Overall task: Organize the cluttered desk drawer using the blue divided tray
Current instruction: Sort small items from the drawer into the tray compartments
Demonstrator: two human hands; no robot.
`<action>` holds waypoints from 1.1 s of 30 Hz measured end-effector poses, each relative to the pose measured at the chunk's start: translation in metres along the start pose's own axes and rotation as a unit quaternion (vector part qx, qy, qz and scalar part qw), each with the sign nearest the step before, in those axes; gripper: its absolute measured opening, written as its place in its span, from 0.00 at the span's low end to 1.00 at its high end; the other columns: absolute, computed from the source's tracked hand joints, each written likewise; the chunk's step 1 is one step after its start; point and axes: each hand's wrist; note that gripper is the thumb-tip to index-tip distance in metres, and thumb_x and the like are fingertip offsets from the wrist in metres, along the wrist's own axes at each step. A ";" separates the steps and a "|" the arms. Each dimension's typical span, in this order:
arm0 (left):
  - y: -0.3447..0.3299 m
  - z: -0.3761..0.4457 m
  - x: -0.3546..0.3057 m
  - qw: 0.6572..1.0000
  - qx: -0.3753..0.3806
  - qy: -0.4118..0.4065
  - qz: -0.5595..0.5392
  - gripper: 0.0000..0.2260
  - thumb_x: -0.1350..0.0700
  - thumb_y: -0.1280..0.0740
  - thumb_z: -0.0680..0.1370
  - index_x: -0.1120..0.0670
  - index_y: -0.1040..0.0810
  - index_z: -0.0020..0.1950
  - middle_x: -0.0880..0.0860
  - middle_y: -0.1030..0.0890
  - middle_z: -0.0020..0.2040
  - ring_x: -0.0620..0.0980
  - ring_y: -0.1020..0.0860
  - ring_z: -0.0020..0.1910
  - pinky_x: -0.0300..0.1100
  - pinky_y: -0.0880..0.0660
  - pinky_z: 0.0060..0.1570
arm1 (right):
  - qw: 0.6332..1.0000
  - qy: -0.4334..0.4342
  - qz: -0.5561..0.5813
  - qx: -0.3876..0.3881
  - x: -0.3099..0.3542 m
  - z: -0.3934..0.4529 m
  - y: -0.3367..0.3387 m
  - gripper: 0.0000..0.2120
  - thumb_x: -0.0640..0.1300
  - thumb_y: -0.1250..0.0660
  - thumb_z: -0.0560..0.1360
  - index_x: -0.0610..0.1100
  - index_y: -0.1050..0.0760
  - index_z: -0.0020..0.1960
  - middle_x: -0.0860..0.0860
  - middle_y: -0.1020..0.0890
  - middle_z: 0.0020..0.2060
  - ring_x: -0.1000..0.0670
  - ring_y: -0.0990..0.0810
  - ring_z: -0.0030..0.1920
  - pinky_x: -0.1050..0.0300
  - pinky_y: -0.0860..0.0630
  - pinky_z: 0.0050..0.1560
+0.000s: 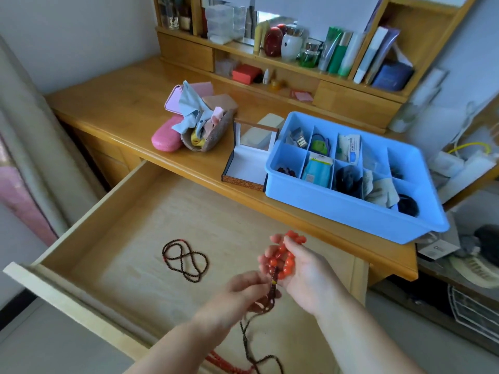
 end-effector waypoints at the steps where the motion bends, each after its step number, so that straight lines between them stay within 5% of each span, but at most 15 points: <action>1: -0.003 -0.002 0.001 1.000 0.014 -0.006 0.007 0.09 0.52 0.34 0.72 0.56 0.19 0.45 0.52 0.16 0.41 0.48 0.21 0.41 0.41 0.26 0.48 | 1.000 -0.004 0.000 0.000 0.001 0.001 0.000 0.12 0.44 0.41 0.79 0.38 0.22 0.49 0.41 0.19 0.37 0.40 0.18 0.43 0.49 0.20 0.43; 8: 0.020 -0.019 -0.009 0.996 0.003 -0.032 0.078 0.06 0.51 0.30 0.70 0.52 0.16 0.41 0.44 0.26 0.29 0.41 0.31 0.29 0.31 0.36 0.32 | 0.998 0.031 -0.048 0.005 0.018 -0.008 0.015 0.12 0.47 0.39 0.75 0.41 0.26 0.53 0.40 0.17 0.52 0.42 0.18 0.55 0.49 0.26 0.52; 11: 0.041 -0.021 -0.007 0.989 -0.099 -0.016 0.105 0.10 0.52 0.33 0.77 0.51 0.16 0.39 0.47 0.35 0.23 0.44 0.38 0.24 0.35 0.40 0.27 | 0.998 0.043 -0.040 0.003 0.030 -0.014 0.020 0.12 0.48 0.38 0.74 0.42 0.26 0.52 0.40 0.18 0.55 0.42 0.19 0.57 0.48 0.26 0.53; 14: 0.065 -0.019 0.001 0.927 -0.185 -0.021 0.324 0.14 0.53 0.38 0.80 0.48 0.20 0.36 0.47 0.28 0.21 0.41 0.35 0.19 0.31 0.39 0.23 | 0.997 0.047 -0.052 0.013 0.038 -0.020 0.018 0.12 0.47 0.39 0.75 0.42 0.24 0.53 0.39 0.18 0.53 0.41 0.18 0.55 0.46 0.24 0.53; 17: 0.078 -0.018 0.007 0.866 -0.190 -0.063 0.459 0.15 0.60 0.38 0.78 0.41 0.26 0.38 0.42 0.20 0.33 0.35 0.25 0.31 0.29 0.30 0.33 | 0.988 0.065 -0.140 0.014 0.044 -0.026 0.003 0.12 0.43 0.40 0.76 0.40 0.24 0.56 0.41 0.17 0.43 0.43 0.17 0.46 0.47 0.21 0.47; 19: 0.081 -0.015 0.012 0.876 -0.202 -0.088 0.430 0.17 0.65 0.38 0.77 0.41 0.26 0.41 0.41 0.18 0.38 0.34 0.22 0.40 0.31 0.25 0.43 | 0.971 0.097 -0.219 0.000 0.052 -0.030 -0.009 0.11 0.40 0.40 0.78 0.41 0.25 0.58 0.44 0.19 0.35 0.45 0.18 0.38 0.52 0.21 0.37; 22: 0.083 -0.009 0.017 0.861 -0.264 -0.116 0.418 0.14 0.61 0.34 0.75 0.40 0.28 0.44 0.41 0.18 0.39 0.33 0.22 0.41 0.27 0.28 0.40 | 0.934 0.168 -0.314 -0.007 0.082 -0.035 -0.032 0.14 0.38 0.40 0.79 0.50 0.29 0.62 0.46 0.19 0.32 0.49 0.20 0.30 0.58 0.25 0.29; 24: 0.086 -0.006 0.022 0.845 -0.267 -0.103 0.451 0.10 0.57 0.32 0.74 0.41 0.27 0.45 0.44 0.18 0.39 0.39 0.21 0.42 0.34 0.25 0.41 | 0.896 0.230 -0.377 -0.032 0.111 -0.031 -0.050 0.20 0.37 0.39 0.79 0.61 0.33 0.62 0.48 0.18 0.32 0.51 0.22 0.27 0.61 0.26 0.27; 26: 0.087 -0.002 0.026 0.828 -0.241 -0.061 0.503 0.07 0.55 0.34 0.75 0.43 0.25 0.48 0.45 0.21 0.42 0.45 0.22 0.44 0.38 0.26 0.44 | 0.850 0.267 -0.446 -0.084 0.137 -0.020 -0.066 0.20 0.36 0.40 0.78 0.59 0.31 0.60 0.48 0.18 0.33 0.52 0.23 0.24 0.62 0.27 0.24; 29: 0.086 0.005 0.028 0.828 -0.215 -0.028 0.518 0.14 0.61 0.38 0.76 0.47 0.24 0.58 0.42 0.27 0.42 0.43 0.27 0.46 0.31 0.33 0.43 | 0.789 0.215 -0.558 -0.137 0.162 0.015 -0.084 0.15 0.35 0.44 0.77 0.47 0.24 0.57 0.46 0.21 0.36 0.53 0.25 0.22 0.63 0.29 0.23; 33: 0.086 0.007 0.025 0.849 -0.214 -0.019 0.483 0.21 0.65 0.40 0.76 0.42 0.26 0.60 0.46 0.25 0.47 0.43 0.24 0.52 0.25 0.37 0.42 | 0.776 0.068 -0.609 -0.150 0.156 0.056 -0.096 0.15 0.36 0.47 0.79 0.40 0.27 0.61 0.45 0.26 0.33 0.49 0.29 0.26 0.64 0.32 0.22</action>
Point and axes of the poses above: each hand's wrist, its own z-axis towards the middle knuckle, its own y-axis out of the back of the hand, x = y × z
